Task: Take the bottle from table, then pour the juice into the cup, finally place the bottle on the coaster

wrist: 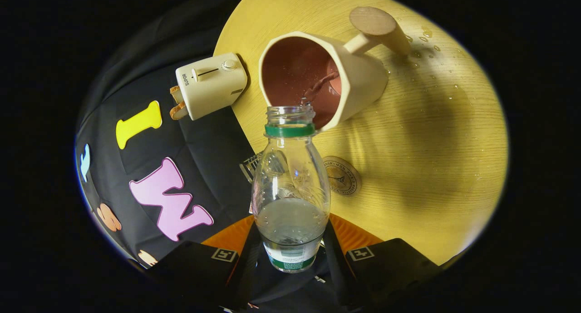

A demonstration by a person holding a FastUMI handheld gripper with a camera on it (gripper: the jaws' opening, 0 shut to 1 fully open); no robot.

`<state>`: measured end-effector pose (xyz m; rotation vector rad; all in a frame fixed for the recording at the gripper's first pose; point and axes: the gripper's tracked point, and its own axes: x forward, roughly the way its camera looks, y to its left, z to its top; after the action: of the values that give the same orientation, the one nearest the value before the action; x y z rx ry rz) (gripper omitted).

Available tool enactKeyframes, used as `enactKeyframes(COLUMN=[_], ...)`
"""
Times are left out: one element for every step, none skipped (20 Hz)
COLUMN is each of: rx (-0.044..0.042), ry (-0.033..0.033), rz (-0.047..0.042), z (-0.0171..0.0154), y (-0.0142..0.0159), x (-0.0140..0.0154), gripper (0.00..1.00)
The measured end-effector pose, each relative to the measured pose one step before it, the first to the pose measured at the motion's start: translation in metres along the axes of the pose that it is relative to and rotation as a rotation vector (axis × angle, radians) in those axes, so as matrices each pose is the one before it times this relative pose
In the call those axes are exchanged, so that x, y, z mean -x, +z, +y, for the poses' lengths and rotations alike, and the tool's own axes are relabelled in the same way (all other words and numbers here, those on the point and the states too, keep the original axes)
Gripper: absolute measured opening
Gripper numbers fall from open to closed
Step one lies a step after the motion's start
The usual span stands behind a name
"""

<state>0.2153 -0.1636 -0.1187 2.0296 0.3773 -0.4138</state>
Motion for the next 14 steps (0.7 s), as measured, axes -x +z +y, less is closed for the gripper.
enactKeyframes(rx=[-0.0074, -0.01125, -0.01281, -0.00971, -0.00881, -0.01133, -0.012, -0.01209, -0.0135, -0.01533, -0.01252, -0.00997, -0.0086, -0.00721], ry=[0.00009, 0.00099, 0.00182, -0.00233, -0.00261, -0.00118, 0.00215, 0.00205, 0.00377, 0.00342, 0.00259, 0.00087, 0.00046, 0.00034], rz=[0.00043, 0.00112, 0.0014, 0.00333, 0.00185, 0.0031, 0.0014, 0.00167, 0.0019, 0.00135, 0.0011, 0.00267, 0.00215, 0.00148], z=[0.00051, 0.00072, 0.00125, 0.00059, 0.00009, 0.00089, 0.00195, 0.00123, 0.00081, 0.00201, 0.0023, 0.00111, 0.00033, 0.00074], y=[0.00007, 0.00029, -0.00006, 0.00049, 0.0002, 0.0002, 0.00083, 0.00122, 0.00024, 0.00077, -0.00034, 0.00004, 0.00048, 0.00072], x=[-0.00034, -0.00001, 0.00017, -0.00048, 0.00033, -0.00028, -0.00015, -0.00006, -0.00032, 0.00037, -0.0001, -0.00102, 0.00015, -0.00012], gripper=[0.73, 0.73, 0.73, 0.73, 0.73, 0.73, 0.73, 0.73, 0.73, 0.73, 0.73, 0.73, 0.73, 0.73])
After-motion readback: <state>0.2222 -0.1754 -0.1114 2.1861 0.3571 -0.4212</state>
